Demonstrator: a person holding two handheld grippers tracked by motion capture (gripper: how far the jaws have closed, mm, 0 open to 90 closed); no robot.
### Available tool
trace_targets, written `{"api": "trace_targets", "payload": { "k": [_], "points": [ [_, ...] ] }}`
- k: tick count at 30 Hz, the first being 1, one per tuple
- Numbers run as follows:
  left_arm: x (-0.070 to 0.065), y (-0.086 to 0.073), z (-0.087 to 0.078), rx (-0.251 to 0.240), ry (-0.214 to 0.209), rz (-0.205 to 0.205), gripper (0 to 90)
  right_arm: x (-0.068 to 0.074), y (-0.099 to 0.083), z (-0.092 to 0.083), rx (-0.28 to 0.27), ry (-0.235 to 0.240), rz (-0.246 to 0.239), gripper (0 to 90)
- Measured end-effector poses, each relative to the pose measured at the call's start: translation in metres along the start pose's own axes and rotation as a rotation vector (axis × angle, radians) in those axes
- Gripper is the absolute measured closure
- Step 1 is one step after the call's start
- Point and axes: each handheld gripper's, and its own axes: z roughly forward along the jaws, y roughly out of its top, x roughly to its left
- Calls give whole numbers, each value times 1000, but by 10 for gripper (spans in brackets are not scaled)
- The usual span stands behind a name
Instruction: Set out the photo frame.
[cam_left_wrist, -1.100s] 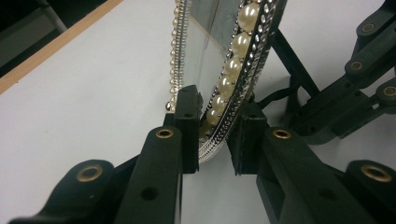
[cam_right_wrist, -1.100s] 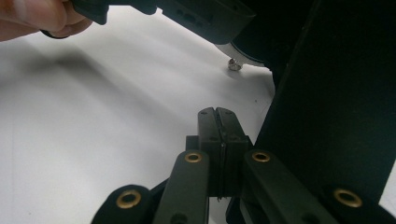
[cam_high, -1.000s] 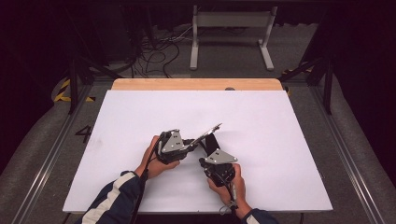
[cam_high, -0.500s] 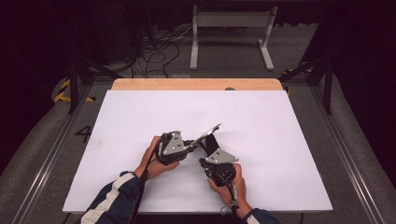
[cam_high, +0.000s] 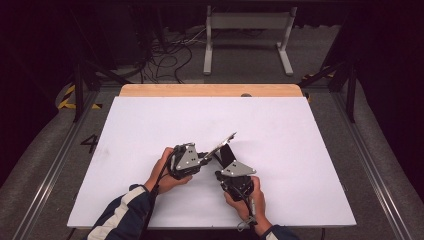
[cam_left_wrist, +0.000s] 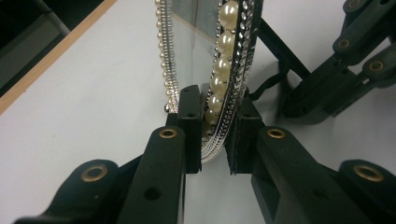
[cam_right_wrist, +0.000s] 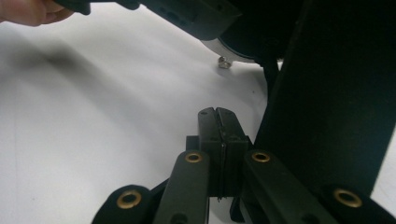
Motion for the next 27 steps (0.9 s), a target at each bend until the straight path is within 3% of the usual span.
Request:
{"api": "trace_targets", "payload": {
  "k": [5,18,27],
  "points": [
    [-1,1,-1,-2,1,4,787,-4,0,-1,-4,4,11,900],
    [-8,5,-3,14,5,13,776,-6,-2,-4,5,-2,-9,900],
    [-12,7,-3,16,-6,24,759,-15,-3,-8,24,-4,-25,900]
  ]
}}
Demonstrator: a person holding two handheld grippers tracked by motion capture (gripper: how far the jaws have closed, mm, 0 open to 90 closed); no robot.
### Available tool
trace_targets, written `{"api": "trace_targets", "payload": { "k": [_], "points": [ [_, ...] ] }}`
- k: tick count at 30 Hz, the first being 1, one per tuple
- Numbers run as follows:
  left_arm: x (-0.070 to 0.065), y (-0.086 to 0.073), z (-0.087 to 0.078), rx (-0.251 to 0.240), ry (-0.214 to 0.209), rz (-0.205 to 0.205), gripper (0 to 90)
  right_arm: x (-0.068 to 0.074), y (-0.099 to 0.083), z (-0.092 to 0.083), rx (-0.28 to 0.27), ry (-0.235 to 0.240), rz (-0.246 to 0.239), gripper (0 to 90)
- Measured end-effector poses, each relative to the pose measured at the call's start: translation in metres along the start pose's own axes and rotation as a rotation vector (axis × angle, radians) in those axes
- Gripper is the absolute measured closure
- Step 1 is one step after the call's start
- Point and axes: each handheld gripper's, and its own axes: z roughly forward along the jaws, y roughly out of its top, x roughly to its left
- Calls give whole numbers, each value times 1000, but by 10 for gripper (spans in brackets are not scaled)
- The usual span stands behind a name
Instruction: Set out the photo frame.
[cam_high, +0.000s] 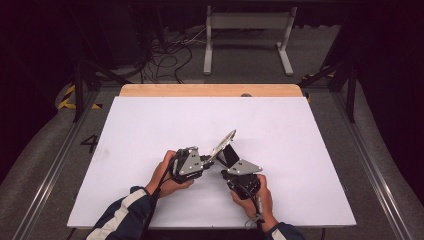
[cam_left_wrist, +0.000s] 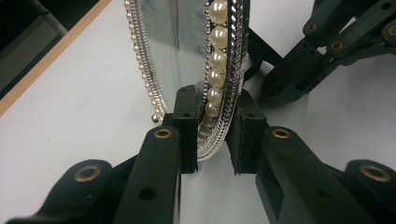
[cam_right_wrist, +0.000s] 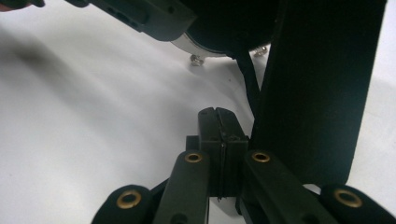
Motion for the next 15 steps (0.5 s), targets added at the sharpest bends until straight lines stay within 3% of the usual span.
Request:
{"api": "trace_targets", "payload": {
  "k": [2,9,15],
  "points": [
    [2,-1,2,-7,-22,-7,742,-2,0,0,7,-2,-2,900],
    [4,-3,4,-36,-41,-44,727,-9,-4,0,10,2,4,900],
    [4,-6,7,-27,-46,-52,695,-10,-4,0,14,3,-4,900]
  ]
}}
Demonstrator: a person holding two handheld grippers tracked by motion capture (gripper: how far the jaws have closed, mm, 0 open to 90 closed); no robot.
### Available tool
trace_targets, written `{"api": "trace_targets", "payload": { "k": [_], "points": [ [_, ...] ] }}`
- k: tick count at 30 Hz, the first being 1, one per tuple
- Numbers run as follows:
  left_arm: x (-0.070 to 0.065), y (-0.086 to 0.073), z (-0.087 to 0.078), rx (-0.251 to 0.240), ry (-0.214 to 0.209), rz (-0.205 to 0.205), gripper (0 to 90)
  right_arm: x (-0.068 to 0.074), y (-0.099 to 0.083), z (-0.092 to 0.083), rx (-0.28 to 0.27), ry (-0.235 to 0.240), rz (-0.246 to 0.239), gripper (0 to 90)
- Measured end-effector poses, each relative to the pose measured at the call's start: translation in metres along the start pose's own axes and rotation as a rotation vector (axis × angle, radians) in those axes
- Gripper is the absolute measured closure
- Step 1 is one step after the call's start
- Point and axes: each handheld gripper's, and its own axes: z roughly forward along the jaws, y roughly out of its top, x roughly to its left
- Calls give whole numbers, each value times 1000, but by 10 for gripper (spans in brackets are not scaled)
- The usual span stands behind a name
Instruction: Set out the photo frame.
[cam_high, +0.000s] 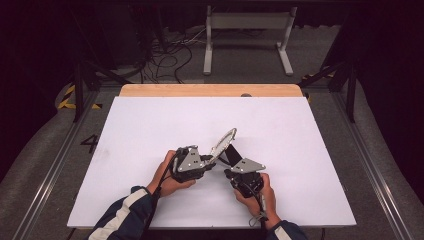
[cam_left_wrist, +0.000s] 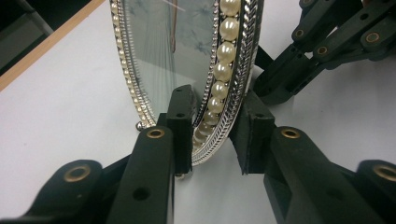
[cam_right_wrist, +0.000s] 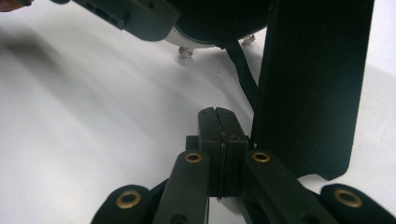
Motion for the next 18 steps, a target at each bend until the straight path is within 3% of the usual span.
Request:
{"api": "trace_targets", "payload": {
  "k": [2,7,18],
  "points": [
    [1,-3,3,27,2,8,657,-1,0,0,0,4,4,900],
    [7,-10,10,44,6,-18,619,-2,-1,2,2,7,-1,900],
    [4,-8,10,9,-15,-5,669,-7,-2,3,20,15,4,900]
  ]
}}
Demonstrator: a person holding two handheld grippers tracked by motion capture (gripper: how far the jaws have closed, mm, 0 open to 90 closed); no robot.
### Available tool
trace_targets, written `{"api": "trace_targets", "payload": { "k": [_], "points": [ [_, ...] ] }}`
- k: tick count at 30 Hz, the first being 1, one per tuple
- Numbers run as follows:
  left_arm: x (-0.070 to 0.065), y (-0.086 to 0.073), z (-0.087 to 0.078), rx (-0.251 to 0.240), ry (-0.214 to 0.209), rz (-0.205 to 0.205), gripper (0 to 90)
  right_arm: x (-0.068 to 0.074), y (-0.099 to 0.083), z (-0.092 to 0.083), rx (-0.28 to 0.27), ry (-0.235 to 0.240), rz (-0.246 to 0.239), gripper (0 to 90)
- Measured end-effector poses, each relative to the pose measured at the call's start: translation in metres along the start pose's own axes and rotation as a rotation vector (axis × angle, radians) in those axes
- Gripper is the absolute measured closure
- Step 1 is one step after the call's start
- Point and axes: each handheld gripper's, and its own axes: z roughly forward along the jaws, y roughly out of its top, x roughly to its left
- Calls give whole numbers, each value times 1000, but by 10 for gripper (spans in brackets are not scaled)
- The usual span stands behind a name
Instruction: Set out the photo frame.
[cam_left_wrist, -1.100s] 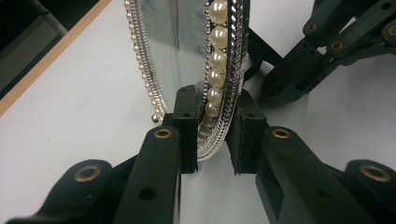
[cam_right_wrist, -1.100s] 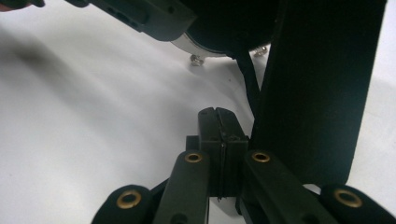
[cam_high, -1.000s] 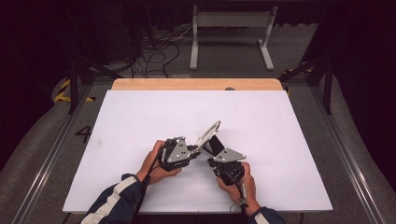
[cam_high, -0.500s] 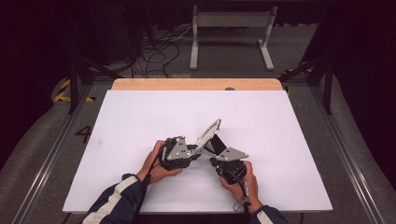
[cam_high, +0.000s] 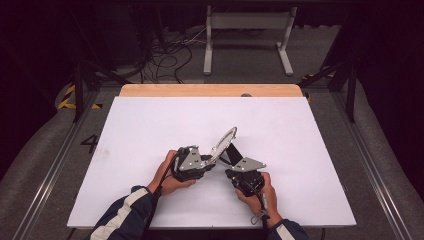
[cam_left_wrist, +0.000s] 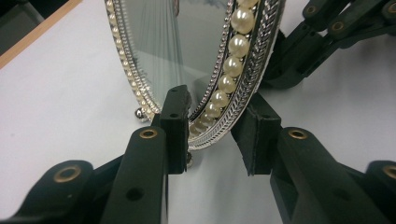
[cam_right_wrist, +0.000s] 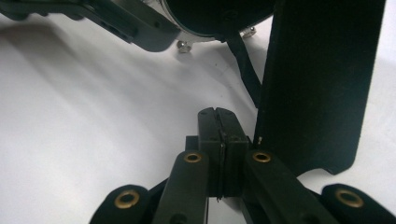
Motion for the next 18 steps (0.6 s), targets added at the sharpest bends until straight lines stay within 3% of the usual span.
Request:
{"api": "trace_targets", "payload": {
  "k": [18],
  "points": [
    [-7,6,4,3,2,17,679,-15,-3,-1,13,-27,10,900]
  ]
}}
